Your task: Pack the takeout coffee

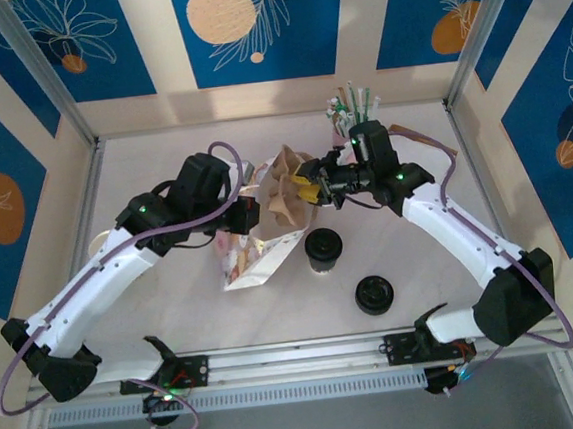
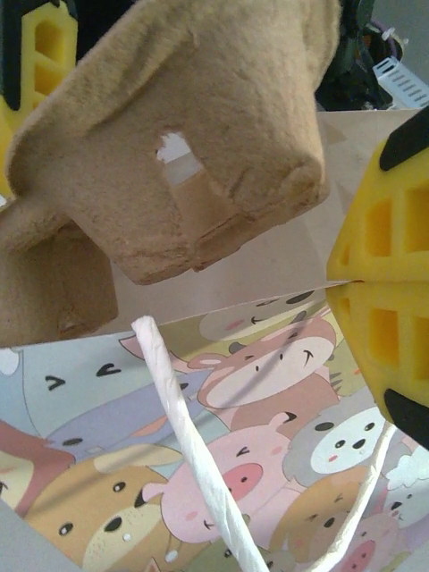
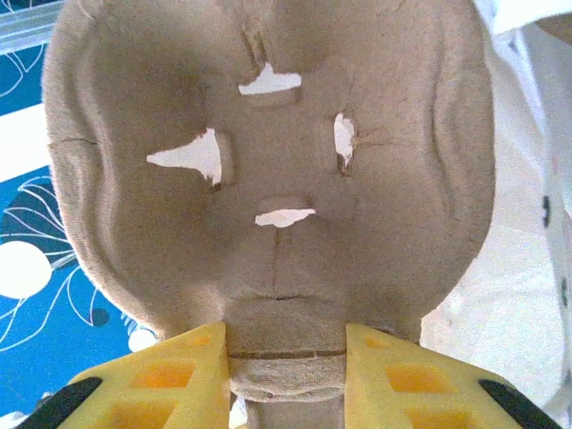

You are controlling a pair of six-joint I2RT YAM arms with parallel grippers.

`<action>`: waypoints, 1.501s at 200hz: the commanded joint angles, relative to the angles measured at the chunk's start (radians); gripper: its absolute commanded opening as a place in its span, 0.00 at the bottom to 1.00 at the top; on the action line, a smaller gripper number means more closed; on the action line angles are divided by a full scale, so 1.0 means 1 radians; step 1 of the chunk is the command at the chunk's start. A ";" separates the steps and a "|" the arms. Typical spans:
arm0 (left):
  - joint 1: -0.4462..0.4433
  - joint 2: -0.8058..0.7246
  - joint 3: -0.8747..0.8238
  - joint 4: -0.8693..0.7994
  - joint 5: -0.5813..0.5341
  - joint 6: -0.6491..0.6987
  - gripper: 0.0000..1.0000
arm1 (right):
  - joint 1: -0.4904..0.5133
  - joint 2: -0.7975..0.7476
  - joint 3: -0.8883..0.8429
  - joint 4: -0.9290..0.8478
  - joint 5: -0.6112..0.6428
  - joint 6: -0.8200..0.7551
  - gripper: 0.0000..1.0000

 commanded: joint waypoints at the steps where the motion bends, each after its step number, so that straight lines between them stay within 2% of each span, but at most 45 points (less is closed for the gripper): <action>1: -0.011 -0.040 -0.003 0.019 0.063 0.012 0.00 | -0.015 -0.020 -0.004 -0.035 0.105 0.024 0.33; 31: -0.009 -0.040 -0.003 0.043 0.071 0.008 0.00 | 0.015 -0.012 0.002 -0.060 0.137 0.006 0.33; 98: 0.025 -0.071 -0.049 0.092 0.017 0.054 0.00 | 0.094 -0.015 -0.009 -0.094 0.144 -0.064 0.32; 168: 0.056 -0.106 -0.113 0.186 0.152 0.134 0.00 | 0.145 -0.004 0.042 -0.178 0.194 -0.226 0.32; 207: 0.069 -0.112 -0.126 0.210 0.189 0.145 0.00 | 0.174 0.061 0.070 -0.134 0.092 -0.256 0.32; 250: 0.086 -0.129 -0.124 0.186 0.236 0.174 0.00 | 0.180 0.058 0.073 -0.154 0.006 -0.316 0.32; 300: 0.102 -0.128 -0.126 0.160 0.202 0.186 0.00 | 0.181 0.001 0.098 -0.209 -0.026 -0.380 0.32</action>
